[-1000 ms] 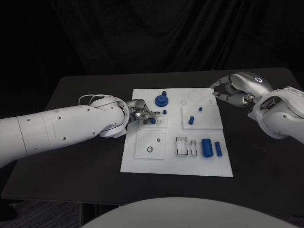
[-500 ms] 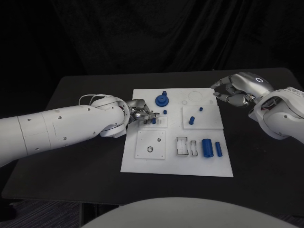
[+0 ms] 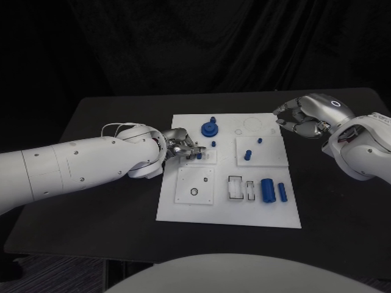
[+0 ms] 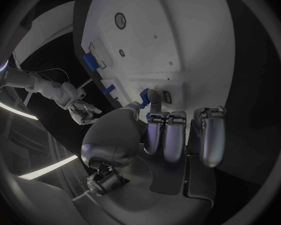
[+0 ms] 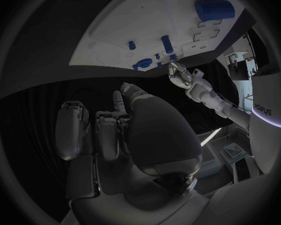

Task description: Assemble the parts on the task board

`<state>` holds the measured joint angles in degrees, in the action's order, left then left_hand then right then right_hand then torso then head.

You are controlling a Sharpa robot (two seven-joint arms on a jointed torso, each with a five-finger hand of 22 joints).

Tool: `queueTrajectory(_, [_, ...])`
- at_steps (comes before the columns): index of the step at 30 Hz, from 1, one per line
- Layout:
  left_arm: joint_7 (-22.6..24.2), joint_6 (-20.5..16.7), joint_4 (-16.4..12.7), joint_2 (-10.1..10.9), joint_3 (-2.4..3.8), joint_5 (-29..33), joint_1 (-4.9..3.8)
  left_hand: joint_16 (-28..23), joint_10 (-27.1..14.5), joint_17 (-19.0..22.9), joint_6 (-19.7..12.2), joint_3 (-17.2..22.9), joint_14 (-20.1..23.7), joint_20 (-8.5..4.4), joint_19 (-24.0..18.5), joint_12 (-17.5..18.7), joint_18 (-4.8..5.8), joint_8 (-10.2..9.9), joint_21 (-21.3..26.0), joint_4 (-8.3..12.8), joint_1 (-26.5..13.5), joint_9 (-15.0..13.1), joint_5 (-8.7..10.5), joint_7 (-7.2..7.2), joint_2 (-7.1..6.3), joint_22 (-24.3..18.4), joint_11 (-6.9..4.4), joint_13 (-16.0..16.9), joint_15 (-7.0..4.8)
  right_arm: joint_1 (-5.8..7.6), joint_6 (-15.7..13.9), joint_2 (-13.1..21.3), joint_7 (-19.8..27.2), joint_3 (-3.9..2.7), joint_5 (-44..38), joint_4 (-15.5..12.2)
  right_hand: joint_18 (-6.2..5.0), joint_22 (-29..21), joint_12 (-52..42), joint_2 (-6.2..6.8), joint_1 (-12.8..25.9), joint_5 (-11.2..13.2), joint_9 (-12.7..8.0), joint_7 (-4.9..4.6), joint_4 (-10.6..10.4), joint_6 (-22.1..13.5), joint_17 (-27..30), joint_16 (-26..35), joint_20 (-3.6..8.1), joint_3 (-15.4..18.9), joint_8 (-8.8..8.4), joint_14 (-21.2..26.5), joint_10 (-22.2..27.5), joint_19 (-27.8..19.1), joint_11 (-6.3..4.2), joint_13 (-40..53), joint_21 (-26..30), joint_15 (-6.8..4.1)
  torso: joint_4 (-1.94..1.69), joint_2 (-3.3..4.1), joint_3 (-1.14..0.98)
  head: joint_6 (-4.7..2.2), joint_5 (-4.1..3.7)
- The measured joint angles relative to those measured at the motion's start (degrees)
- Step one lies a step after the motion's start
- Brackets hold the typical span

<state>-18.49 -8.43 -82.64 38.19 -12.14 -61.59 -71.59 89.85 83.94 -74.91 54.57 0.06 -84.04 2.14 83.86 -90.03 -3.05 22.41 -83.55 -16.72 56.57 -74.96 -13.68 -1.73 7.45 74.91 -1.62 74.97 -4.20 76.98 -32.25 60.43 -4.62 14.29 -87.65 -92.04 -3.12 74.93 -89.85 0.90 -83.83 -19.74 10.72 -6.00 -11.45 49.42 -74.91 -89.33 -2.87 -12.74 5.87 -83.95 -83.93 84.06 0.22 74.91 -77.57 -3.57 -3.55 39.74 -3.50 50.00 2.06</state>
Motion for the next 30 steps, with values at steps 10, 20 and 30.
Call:
queueTrajectory(10, [2.28,-5.14,-3.79,3.53,-0.1,-0.48,-2.2,0.0,0.06,0.0,0.39,-1.59,0.21,0.0,0.0,0.0,0.95,0.46,-0.97,-0.02,0.91,0.01,1.56,0.39,-0.91,0.0,-0.35,0.0,-0.21,0.0,0.0,0.5,-0.06,0.0,0.02,-0.05,0.0,0.0,0.0,0.0,0.0,0.0,0.0,0.0,-0.16,0.0,0.0,0.0,0.0,-0.16,0.0,0.0,0.0,0.0,0.0,0.0,0.12,0.0,0.01,0.01,0.0,0.0,0.75])
queueTrajectory(20, [1.8,-0.08,-0.62,4.3,-0.03,-0.07,-7.39,0.0,0.01,0.0,0.52,-2.99,-0.01,-0.2,0.21,0.0,0.95,0.37,-0.97,-0.04,3.67,0.01,2.62,0.52,-0.73,0.0,-0.4,0.0,-0.42,-0.01,0.0,0.31,-0.18,-0.01,0.04,0.15,0.0,-0.01,0.0,0.0,0.0,0.0,-0.06,0.0,-0.16,0.0,0.0,0.0,0.0,-0.16,0.0,0.0,0.0,0.0,0.0,0.0,0.12,0.0,0.1,-0.04,-0.02,0.0,1.2])
queueTrajectory(30, [-0.63,6.6,5.68,1.05,-0.05,0.52,-8.57,0.0,0.0,0.0,-0.01,-3.47,-0.01,-0.19,0.21,0.0,0.94,-1.5,-0.97,0.16,7.31,0.02,6.12,-0.02,0.17,0.0,-0.4,0.01,-0.41,-0.01,0.07,-0.25,-0.27,0.01,0.04,0.51,0.0,-0.01,0.0,0.0,0.0,-0.2,-0.05,0.0,0.0,0.0,0.0,0.0,0.0,-0.31,0.0,0.0,0.0,0.0,0.0,0.0,-0.3,0.0,0.04,0.03,-0.12,0.0,1.84])
